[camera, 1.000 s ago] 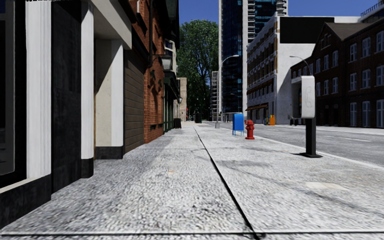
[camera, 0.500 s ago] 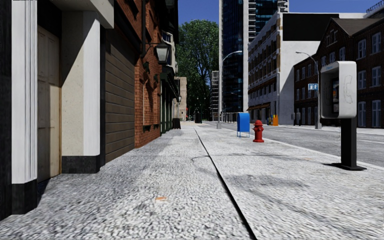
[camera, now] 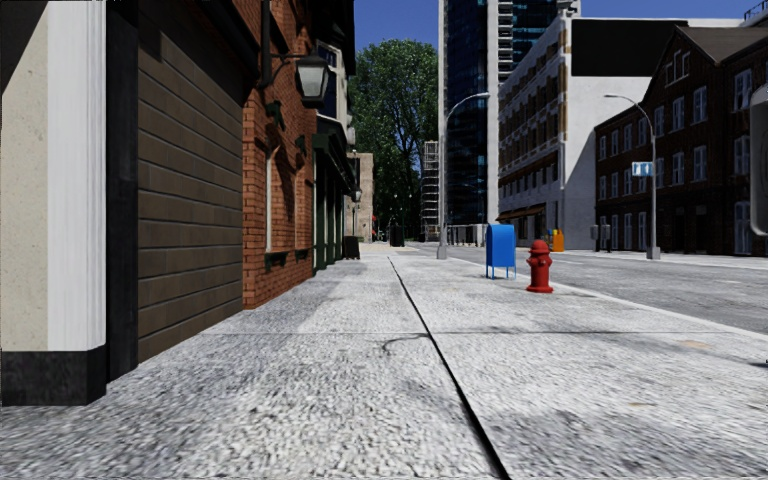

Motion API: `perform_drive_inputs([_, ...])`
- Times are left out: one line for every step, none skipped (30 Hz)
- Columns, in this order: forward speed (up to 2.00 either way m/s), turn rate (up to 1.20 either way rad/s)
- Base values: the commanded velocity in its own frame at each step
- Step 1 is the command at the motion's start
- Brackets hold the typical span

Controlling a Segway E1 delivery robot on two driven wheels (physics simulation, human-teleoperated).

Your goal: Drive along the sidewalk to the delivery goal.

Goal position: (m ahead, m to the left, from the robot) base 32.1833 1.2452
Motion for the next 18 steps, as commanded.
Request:
perform_drive_inputs([2.0, 0.0])
perform_drive_inputs([2.0, 0.0])
perform_drive_inputs([2.0, 0.0])
perform_drive_inputs([2.0, 0.0])
perform_drive_inputs([2.0, 0.0])
perform_drive_inputs([2.0, 0.0])
perform_drive_inputs([2.0, 0.0])
perform_drive_inputs([2.0, 0.0])
perform_drive_inputs([2.0, 0.0])
perform_drive_inputs([2.0, 0.0])
perform_drive_inputs([2.0, 0.0])
perform_drive_inputs([2.0, 0.0])
perform_drive_inputs([2.0, 0.0])
perform_drive_inputs([2.0, 0.0])
perform_drive_inputs([2.0, 0.0])
perform_drive_inputs([2.0, 0.0])
perform_drive_inputs([2.0, 0.0])
perform_drive_inputs([2.0, 0.0])
